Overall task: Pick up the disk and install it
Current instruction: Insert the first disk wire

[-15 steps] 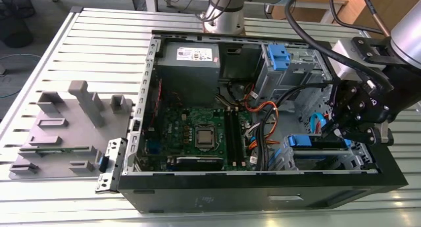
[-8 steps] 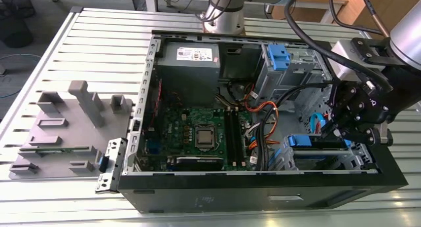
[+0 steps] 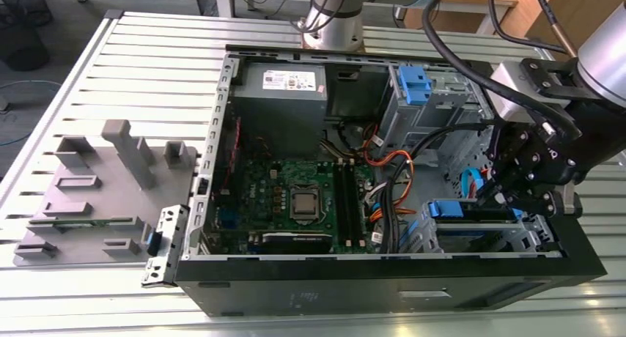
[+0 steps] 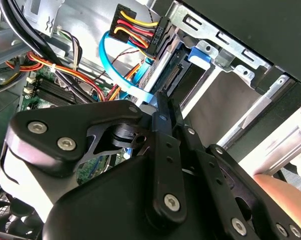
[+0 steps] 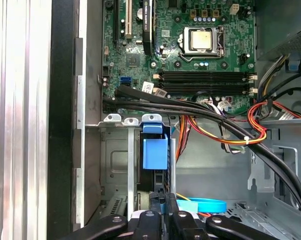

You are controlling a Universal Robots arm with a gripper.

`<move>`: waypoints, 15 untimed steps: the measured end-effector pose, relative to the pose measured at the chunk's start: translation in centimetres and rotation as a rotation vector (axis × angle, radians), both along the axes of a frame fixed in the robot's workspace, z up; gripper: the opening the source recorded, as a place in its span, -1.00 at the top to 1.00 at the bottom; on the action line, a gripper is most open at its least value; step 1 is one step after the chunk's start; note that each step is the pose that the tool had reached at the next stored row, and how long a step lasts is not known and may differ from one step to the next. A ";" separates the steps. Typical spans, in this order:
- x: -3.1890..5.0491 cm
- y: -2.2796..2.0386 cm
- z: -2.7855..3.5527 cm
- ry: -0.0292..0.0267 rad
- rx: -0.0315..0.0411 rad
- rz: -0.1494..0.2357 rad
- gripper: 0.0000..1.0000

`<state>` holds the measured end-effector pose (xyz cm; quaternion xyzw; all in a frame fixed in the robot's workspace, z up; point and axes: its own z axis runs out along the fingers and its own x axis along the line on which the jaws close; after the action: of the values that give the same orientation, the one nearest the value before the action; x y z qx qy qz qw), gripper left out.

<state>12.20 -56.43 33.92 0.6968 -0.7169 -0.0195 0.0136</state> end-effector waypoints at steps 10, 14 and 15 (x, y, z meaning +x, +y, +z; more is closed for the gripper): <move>0.00 0.00 -0.36 -0.0001 0.0002 0.000 0.68; 0.00 0.00 -0.56 -0.0002 0.0000 0.000 0.68; 0.00 0.00 -0.56 -0.0002 -0.0001 0.000 0.68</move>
<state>12.20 -56.43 33.36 0.6968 -0.7169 -0.0194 0.0136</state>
